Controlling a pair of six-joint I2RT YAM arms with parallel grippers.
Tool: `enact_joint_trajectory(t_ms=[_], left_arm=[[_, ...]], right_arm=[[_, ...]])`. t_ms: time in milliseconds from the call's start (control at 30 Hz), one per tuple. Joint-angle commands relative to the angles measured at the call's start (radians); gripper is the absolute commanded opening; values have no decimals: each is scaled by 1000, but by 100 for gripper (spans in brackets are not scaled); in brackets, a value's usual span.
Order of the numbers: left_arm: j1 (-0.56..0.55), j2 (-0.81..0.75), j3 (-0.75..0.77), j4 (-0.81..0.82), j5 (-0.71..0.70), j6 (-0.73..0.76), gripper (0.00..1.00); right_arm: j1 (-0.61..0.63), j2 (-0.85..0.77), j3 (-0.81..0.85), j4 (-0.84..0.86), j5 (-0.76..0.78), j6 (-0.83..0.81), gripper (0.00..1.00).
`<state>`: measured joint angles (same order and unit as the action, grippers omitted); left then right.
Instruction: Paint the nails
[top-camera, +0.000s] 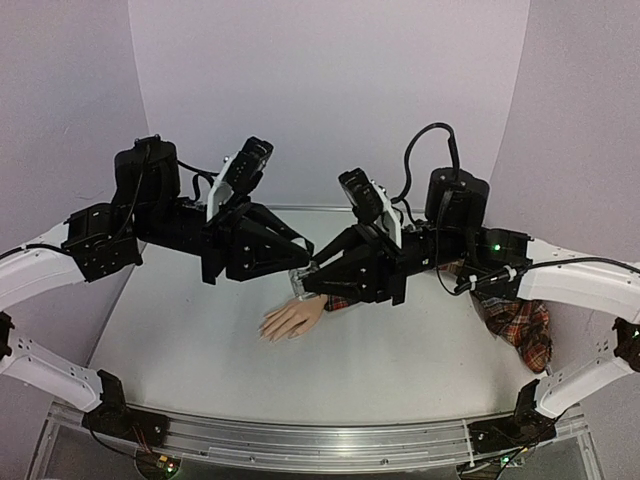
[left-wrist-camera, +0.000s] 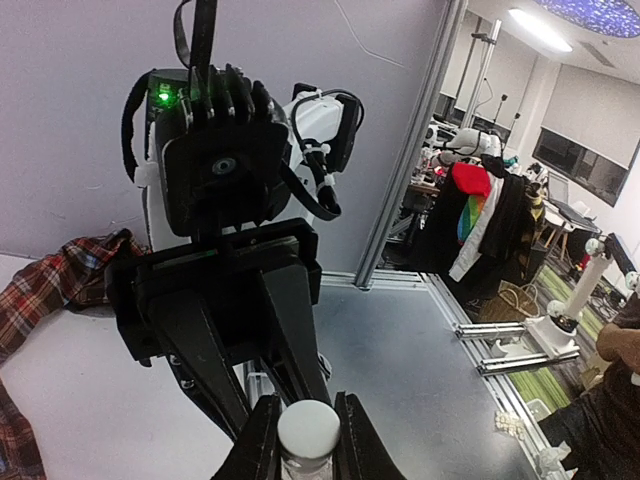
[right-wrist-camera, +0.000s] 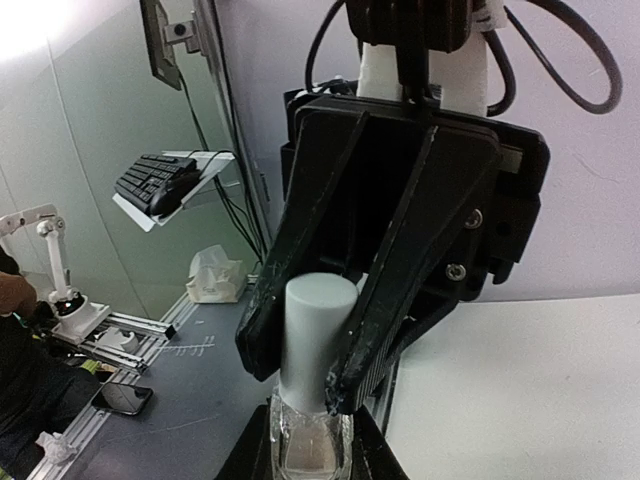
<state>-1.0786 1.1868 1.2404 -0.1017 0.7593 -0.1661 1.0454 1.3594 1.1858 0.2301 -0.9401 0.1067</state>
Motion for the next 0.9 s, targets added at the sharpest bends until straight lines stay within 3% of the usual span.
enact_joint_trajectory(t_ms=[0,33,133,267,333,433,533,667,867], left_arm=[[-17,25,10,-70,95,11,1],[-17,25,22,-84,43,5,9],[-17,-7,27,-104,-170,-36,49],[-17,-75,5,-109,-430,-100,78],[-17,-95,1,-112,-545,-145,85],[-16,-95,7,-124,-736,-225,89],[-17,-58,39,-164,-904,-301,86],[-17,20,89,-181,-949,-321,77],[-17,80,116,-149,-971,-311,66]], right_arm=[[-20,-14,52,192,-23,-6,0],[-20,-21,41,191,4,-16,0],[-28,-57,-12,161,147,-63,0],[-31,-91,-71,69,429,-143,0],[-30,-87,-79,42,593,-139,0],[-14,-61,-76,26,799,-124,0],[19,-13,-29,-16,997,-133,0],[58,59,66,-90,1154,-147,0],[88,119,135,-141,1213,-156,0]])
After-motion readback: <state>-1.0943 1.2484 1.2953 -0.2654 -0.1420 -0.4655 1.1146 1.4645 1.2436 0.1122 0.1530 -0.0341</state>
